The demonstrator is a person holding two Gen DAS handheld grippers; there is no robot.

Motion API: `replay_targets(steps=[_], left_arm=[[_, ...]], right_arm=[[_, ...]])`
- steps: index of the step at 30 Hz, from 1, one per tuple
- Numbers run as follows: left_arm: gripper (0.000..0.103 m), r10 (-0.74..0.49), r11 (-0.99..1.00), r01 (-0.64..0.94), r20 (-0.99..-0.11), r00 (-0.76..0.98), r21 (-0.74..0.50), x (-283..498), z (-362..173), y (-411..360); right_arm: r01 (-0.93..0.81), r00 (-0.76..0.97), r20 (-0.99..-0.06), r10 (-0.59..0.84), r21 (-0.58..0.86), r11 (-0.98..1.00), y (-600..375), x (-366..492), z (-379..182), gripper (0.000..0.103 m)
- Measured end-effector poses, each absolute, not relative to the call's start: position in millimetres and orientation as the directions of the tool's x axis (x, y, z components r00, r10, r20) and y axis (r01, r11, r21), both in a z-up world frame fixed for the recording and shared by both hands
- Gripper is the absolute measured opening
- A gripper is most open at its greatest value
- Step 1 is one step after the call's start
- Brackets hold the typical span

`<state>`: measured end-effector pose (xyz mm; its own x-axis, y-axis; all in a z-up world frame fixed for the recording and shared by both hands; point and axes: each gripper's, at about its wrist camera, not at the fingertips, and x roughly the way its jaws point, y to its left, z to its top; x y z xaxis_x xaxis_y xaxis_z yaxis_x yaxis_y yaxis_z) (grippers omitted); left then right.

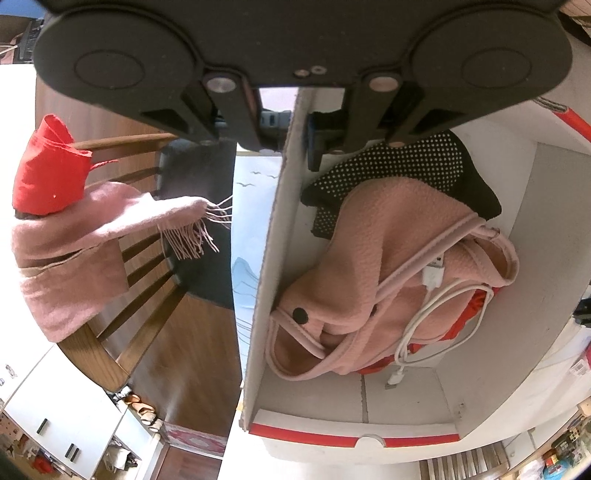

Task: Organize objects
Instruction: 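Carry the black cable with the left gripper over the white box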

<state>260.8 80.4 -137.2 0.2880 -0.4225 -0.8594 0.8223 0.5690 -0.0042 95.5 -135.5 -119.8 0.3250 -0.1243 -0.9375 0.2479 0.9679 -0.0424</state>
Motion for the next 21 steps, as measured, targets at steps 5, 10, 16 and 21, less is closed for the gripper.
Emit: replay_targets(steps=[5,10,16,21], left_arm=[[0.049,-0.412,0.573,0.819,-0.872,0.266,-0.021,267.6,-149.6,77.2],[0.029,-0.417,0.551,0.835,-0.869,0.268,-0.007,262.6,-152.6,73.4],[0.012,-0.427,0.524,0.852,-0.872,0.238,-0.024,254.9,-155.4,72.0],[0.009,-0.418,0.540,0.841,-0.868,0.269,0.000,249.5,-155.1,71.5]], right_arm=[[0.253,0.324,-0.938,-0.121,-0.037,0.967,-136.6,95.0,-120.6,0.005],[0.255,0.321,-0.939,-0.121,-0.037,0.966,-137.2,95.4,-122.0,0.005],[0.257,0.323,-0.939,-0.120,-0.035,0.966,-137.7,95.8,-122.8,0.005],[0.256,0.325,-0.938,-0.119,-0.034,0.966,-137.8,96.0,-124.4,0.005]])
